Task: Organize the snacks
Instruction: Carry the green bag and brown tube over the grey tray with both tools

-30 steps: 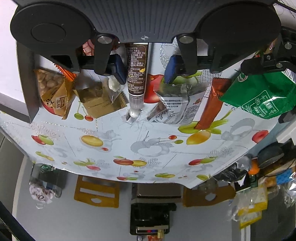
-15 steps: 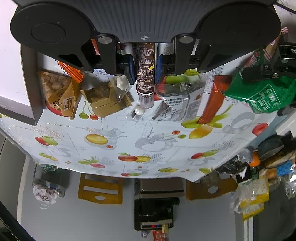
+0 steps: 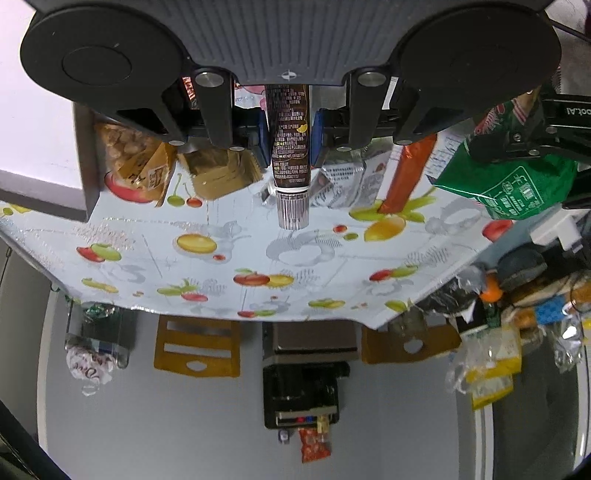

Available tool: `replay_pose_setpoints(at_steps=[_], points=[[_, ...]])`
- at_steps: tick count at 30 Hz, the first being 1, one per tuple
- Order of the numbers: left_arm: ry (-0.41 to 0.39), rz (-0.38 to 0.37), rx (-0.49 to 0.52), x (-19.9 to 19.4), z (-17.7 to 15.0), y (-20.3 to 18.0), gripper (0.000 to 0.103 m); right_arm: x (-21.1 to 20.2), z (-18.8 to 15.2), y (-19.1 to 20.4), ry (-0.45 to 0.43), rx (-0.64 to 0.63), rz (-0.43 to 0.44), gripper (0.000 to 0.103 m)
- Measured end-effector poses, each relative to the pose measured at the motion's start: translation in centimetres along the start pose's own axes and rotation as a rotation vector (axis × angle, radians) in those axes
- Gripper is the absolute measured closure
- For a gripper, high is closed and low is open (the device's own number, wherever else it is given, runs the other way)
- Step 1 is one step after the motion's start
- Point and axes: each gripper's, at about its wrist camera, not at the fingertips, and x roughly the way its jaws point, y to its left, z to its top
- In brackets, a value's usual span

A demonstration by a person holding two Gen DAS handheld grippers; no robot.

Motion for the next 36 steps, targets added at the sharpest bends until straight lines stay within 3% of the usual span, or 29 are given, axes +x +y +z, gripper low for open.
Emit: replay_pose_setpoints(at_steps=[12, 23, 36], points=[[-0.056, -0.034, 0.059, -1.8, 2.5, -3.7, 0.032, -5.6, 1.4, -3.0, -0.147, 0.044, 0.006, 0.079], [-0.105, -0.133, 0.148, -1.9, 6.1, -10.7, 0.032, -10.9, 1.3, -8.1, -0.224, 0.094, -0.044, 0.079], [-0.098, -0.271, 0.275, 2.4, 10.7, -24.9, 0.032, -12.0, 0.2, -18.1, -0.129, 0.150, -0.169, 0.079]])
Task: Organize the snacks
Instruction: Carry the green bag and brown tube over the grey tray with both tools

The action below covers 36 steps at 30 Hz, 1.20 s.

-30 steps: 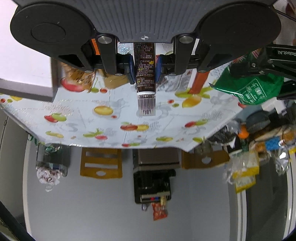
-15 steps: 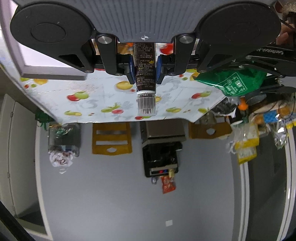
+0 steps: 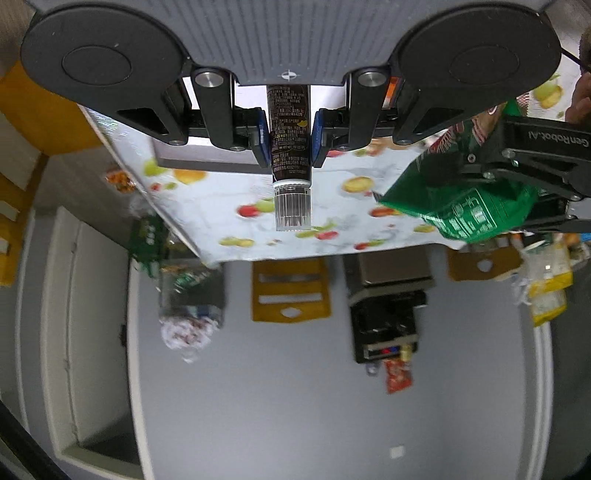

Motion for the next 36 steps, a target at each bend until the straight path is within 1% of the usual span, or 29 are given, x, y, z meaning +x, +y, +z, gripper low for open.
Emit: replay_pose_setpoints(at_steps=[6, 9, 13, 16, 24, 28, 36], points=[[0.023, 0.005, -0.003, 5.4, 2.7, -3.3, 0.032, 2.8, 0.7, -3.9, 0.067, 0.034, -0.025, 0.079], [0.064, 0.009, -0.028, 9.3, 3.4, -4.4, 0.032, 4.9, 0.9, -5.2, 0.109, 0.052, -0.032, 0.079], [0.112, 0.000, -0.073, 13.8, 3.4, -4.4, 0.033, 7.6, 0.7, -6.4, 0.172, 0.082, -0.034, 0.079], [0.126, 0.020, -0.093, 15.9, 2.8, -4.0, 0.033, 8.7, 0.2, -7.3, 0.203, 0.104, -0.040, 0.079], [0.154, 0.019, -0.115, 19.0, 1.3, -3.1, 0.033, 10.8, -0.3, -8.9, 0.262, 0.177, -0.046, 0.079], [0.176, 0.008, -0.122, 19.9, 0.8, -2.9, 0.033, 11.2, -0.7, -9.4, 0.272, 0.213, -0.044, 0.079], [0.207, 0.018, -0.136, 21.9, 0.1, -2.2, 0.033, 11.0, -0.8, -10.8, 0.240, 0.296, -0.071, 0.078]])
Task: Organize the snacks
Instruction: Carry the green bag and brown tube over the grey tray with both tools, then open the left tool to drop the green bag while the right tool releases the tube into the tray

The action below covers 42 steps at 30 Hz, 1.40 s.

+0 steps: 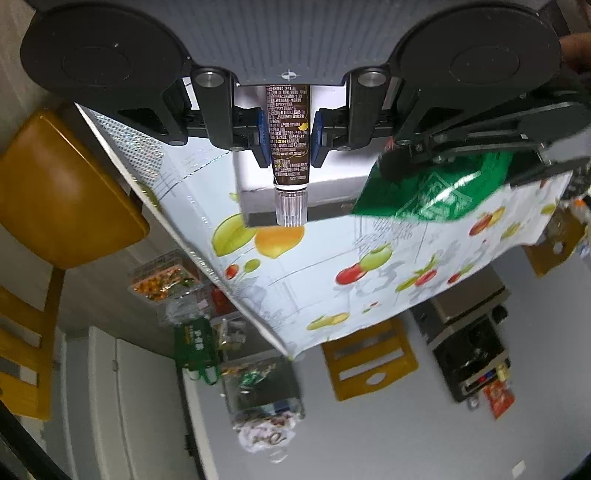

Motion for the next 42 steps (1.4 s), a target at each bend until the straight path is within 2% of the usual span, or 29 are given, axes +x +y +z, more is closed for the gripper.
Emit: replay_pose_setpoints(at_steps=[6, 8, 12, 14, 25, 28, 32, 42], points=[[0.007, 0.000, -0.007, 0.0, -0.2, 0.0, 0.027, -0.4, 0.3, 0.1, -0.025, 0.006, 0.001, 0.078], [-0.003, -0.002, 0.002, -0.3, -0.1, -0.3, 0.017, -0.6, 0.3, 0.3, -0.031, 0.000, 0.001, 0.078], [-0.032, 0.005, 0.012, -1.0, 0.1, -0.5, 0.015, -1.3, 0.3, 0.7, -0.050, -0.004, -0.006, 0.076], [-0.037, 0.004, 0.005, -1.4, 0.2, -0.4, 0.014, -1.7, 0.3, 0.7, -0.057, -0.003, -0.014, 0.072], [-0.071, -0.023, -0.017, -4.6, 0.2, 0.1, 0.007, -4.3, -0.2, 0.6, -0.122, 0.052, -0.032, 0.037], [-0.069, -0.031, -0.006, -5.4, 0.1, 0.2, 0.006, -4.7, -0.4, 0.7, -0.130, 0.068, -0.025, 0.032], [-0.067, -0.026, 0.031, -6.3, -0.3, 0.0, 0.006, -5.4, -0.6, 1.5, -0.142, 0.061, -0.023, 0.030], [-0.090, -0.057, 0.049, -9.6, -1.0, 0.6, 0.006, -7.0, -1.2, 4.3, -0.173, 0.027, -0.024, 0.021]])
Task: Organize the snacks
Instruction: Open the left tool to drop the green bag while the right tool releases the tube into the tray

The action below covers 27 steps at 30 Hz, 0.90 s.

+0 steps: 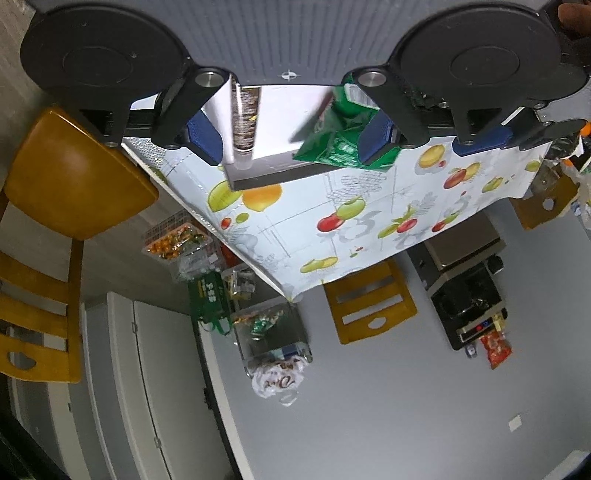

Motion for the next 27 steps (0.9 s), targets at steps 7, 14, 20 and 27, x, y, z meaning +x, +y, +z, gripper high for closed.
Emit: replay_pose_setpoints(at_steps=[7, 14, 20, 27], points=[[-0.004, -0.006, -0.011, -2.5, -0.6, 2.0, 0.006, -1.2, -0.7, 2.2, -0.008, -0.015, 0.025, 0.019], [0.007, 0.044, -0.070, -5.7, -2.6, 6.1, 0.006, -2.4, -1.9, 5.3, -0.008, -0.050, 0.076, 0.015], [0.020, 0.135, -0.110, -8.6, -5.1, 10.1, 0.006, -3.0, -3.3, 8.9, -0.005, -0.119, 0.124, 0.010], [0.029, 0.210, -0.121, -11.2, -8.0, 13.5, 0.005, -2.5, -5.6, 12.6, 0.035, -0.160, 0.208, 0.010]])
